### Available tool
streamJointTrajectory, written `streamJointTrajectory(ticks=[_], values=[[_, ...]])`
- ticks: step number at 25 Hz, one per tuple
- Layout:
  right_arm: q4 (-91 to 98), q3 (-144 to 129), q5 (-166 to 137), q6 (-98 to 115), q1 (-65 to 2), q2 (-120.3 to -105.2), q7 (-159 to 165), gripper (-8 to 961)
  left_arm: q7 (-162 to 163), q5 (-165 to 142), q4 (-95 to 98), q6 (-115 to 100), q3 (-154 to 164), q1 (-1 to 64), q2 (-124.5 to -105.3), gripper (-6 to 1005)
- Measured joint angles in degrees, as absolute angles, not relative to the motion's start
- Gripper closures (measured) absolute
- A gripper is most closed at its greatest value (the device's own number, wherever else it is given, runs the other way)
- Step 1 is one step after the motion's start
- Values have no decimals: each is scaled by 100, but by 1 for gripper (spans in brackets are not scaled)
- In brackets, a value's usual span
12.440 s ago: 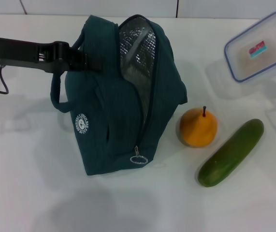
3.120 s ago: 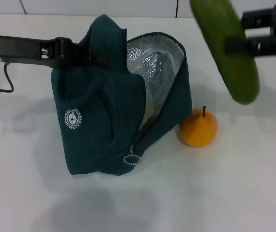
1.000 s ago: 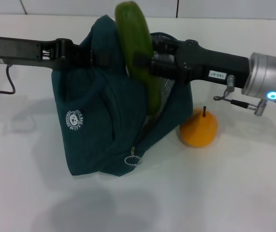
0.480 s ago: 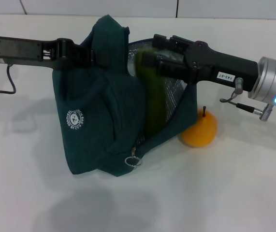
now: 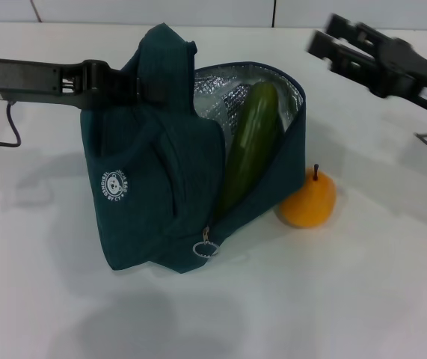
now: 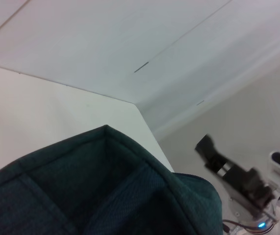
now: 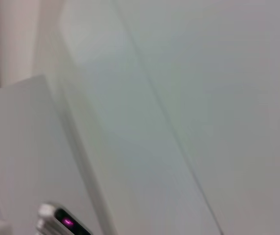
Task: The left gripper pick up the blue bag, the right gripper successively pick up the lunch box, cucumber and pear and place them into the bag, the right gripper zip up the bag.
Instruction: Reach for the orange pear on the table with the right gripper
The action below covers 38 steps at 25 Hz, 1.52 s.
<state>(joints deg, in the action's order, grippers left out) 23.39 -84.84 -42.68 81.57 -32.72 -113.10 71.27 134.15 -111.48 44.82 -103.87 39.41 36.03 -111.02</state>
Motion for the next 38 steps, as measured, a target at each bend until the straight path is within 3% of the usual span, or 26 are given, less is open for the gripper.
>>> streamJointTrajectory(ticks=[5, 8, 10, 14, 19, 23, 31, 38], values=[[2349, -8451, -4621, 8128, -2880, -10922, 7537, 183, 13416, -11133, 4482, -10389, 3930, 3600, -11102, 959], [2375, -8446, -4919, 8152, -2679, -10778, 7590, 185, 13415, -11129, 4482, -10389, 3928, 3591, -11114, 959], [2492, -8445, -5249, 8214, -2619, -10762, 7533, 186, 13416, -11125, 4482, -10388, 3928, 3583, -11116, 959], [2856, -8436, -6007, 8217, -2556, -10860, 7306, 188, 13419, -11120, 4482, -10383, 3928, 3578, -11118, 959], [3009, -8417, -6457, 7817, -2579, -11074, 6705, 319, 13422, -11118, 4482, -10379, 3928, 3579, -11121, 959], [3055, -8414, -6555, 7506, -2552, -11203, 6242, 323, 13425, -11117, 4482, -10379, 3929, 3564, -11117, 959], [3047, -8419, -6641, 7333, -2596, -11277, 6207, 322, 13411, -11117, 4482, -10380, 3929, 3556, -11102, 959], [3046, -8413, -6945, 7085, -2658, -11440, 6200, 351, 13403, -11117, 4482, -10380, 3929, 3558, -11090, 959]])
